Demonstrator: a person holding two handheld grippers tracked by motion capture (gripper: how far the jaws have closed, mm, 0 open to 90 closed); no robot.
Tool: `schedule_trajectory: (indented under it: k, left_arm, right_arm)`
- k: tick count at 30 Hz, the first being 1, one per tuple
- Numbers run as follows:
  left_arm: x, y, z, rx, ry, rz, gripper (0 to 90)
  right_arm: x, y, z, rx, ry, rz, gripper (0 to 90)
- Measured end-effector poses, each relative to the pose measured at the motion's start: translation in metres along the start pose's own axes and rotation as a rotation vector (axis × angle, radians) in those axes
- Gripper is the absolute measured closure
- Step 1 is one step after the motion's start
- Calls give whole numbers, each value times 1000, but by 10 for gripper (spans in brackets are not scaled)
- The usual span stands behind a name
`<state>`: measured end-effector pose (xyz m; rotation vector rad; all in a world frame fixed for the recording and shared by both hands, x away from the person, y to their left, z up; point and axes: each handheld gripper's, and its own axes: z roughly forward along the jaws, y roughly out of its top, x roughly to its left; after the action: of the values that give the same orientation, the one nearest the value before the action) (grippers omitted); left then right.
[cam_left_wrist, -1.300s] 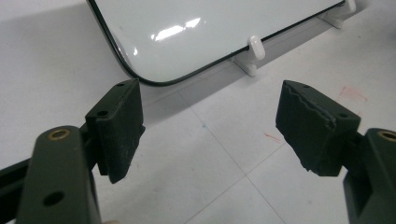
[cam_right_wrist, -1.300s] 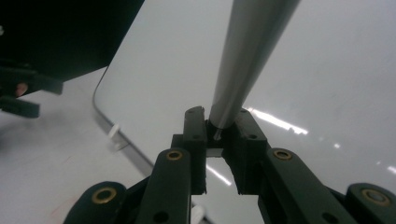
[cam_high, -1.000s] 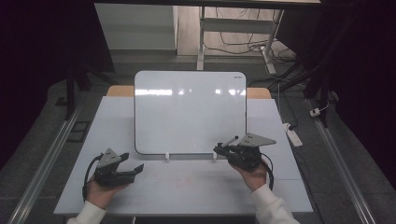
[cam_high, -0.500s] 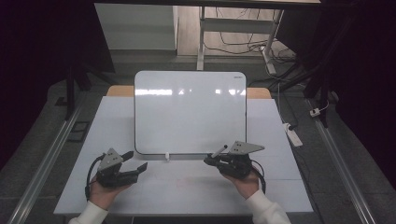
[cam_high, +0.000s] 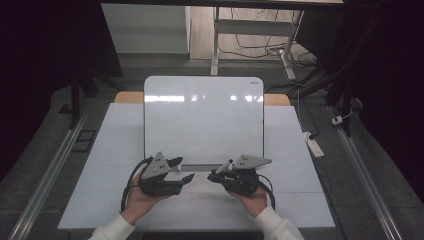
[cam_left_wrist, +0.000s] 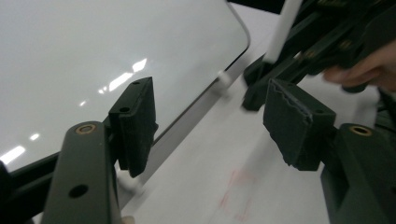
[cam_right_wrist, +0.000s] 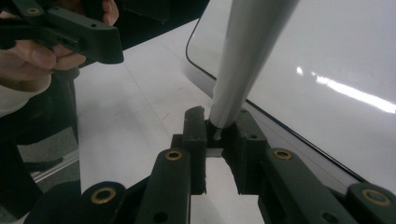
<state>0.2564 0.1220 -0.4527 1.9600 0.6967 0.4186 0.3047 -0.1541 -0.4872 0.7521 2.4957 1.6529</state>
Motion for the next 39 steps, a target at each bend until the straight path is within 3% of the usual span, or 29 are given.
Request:
schedule_trajectory:
  k: [10,16,26,30,36,39]
  left_arm:
    - [-20,29,31,-3,-107,62,461]
    - [-26,34,44,9,-136,87,560]
    - [-27,34,52,22,-123,101,766]
    - [-29,34,51,31,-75,130,805]
    - [-25,34,48,39,-87,109,813]
    - [-19,34,43,46,-61,95,814]
  right_arm:
    - [5,-1,8,-5,17,23,775]
    - [7,-1,9,-10,28,14,775]
    - [8,-2,10,-32,37,50,775]
    - [7,-4,11,-41,56,95,774]
    - [7,-5,13,-51,73,113,763]
    - [9,-4,13,-68,70,112,674]
